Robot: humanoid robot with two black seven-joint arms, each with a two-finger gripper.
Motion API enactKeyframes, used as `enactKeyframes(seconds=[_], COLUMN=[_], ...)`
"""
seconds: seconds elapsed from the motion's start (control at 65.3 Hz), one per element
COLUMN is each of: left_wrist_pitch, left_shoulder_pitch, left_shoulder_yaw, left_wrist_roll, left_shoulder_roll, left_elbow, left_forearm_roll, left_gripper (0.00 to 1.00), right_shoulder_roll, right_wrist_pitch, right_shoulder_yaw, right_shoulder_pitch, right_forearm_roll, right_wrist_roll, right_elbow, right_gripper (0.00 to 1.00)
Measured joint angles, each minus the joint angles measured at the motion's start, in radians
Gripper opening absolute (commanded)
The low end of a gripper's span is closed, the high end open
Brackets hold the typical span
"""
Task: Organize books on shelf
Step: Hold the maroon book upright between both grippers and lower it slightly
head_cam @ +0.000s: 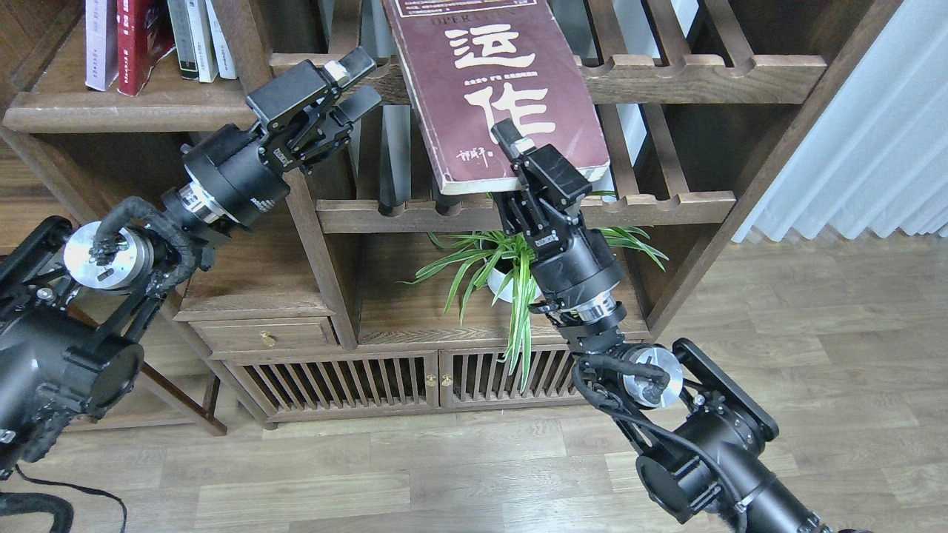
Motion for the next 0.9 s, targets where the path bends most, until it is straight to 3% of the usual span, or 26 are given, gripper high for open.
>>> enactKeyframes(seconds=[0.903], left_wrist_pitch=[0.004], left_shoulder_pitch=[0.003], left_shoulder_yaw=[0.042], left_wrist_roll=[0.0], left_shoulder_roll=[-0.03], left_elbow=[-0.002], left_forearm_roll=[-0.004], left_gripper=[0.69], right_shoulder_roll=[0.0], right_wrist_pitch=[0.0], right_shoulder_yaw=[-0.087], right_shoulder_pitch=[0.008], right_forearm_roll=[-0.062], right_wrist_roll=[-0.002], right_elbow=[0.015], right_gripper=[0.03])
